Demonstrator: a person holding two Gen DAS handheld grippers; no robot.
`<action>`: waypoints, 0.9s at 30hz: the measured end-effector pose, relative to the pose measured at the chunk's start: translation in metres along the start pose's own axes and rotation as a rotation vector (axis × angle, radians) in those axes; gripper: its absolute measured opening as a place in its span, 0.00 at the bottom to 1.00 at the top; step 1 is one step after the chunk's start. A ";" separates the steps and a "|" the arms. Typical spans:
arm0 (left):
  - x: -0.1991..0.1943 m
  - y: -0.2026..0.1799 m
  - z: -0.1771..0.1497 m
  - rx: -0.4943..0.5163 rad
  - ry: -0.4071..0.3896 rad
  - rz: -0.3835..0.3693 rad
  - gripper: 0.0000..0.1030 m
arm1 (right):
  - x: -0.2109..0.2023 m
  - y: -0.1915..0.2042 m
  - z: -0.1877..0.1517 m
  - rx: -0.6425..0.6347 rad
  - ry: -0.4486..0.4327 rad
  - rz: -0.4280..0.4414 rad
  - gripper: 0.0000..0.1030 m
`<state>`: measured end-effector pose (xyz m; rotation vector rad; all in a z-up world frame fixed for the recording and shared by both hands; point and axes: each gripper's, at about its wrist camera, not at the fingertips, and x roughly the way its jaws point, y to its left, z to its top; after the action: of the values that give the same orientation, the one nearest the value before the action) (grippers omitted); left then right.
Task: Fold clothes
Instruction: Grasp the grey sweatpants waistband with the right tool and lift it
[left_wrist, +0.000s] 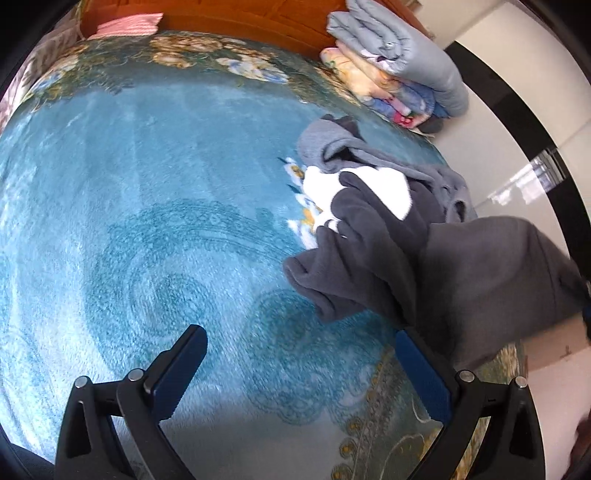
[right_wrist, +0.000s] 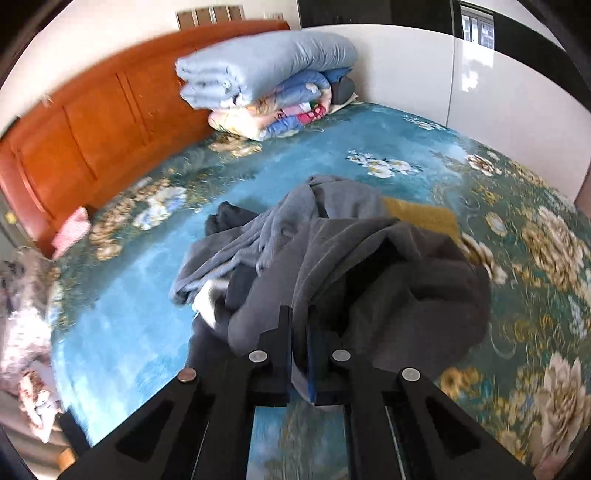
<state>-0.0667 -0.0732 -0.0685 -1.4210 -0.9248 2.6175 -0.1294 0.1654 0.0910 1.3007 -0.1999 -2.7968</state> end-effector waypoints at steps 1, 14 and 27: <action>-0.003 -0.001 0.000 0.008 -0.001 -0.004 1.00 | -0.013 -0.008 -0.009 -0.002 -0.011 0.024 0.05; -0.035 -0.031 -0.017 0.210 -0.015 -0.014 1.00 | -0.056 -0.047 -0.235 0.095 0.325 0.130 0.04; -0.035 -0.050 -0.035 0.338 0.002 0.034 1.00 | -0.074 -0.124 -0.198 0.225 0.124 0.098 0.19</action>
<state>-0.0315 -0.0252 -0.0311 -1.3606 -0.4308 2.6316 0.0702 0.2763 0.0038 1.4591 -0.5705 -2.6627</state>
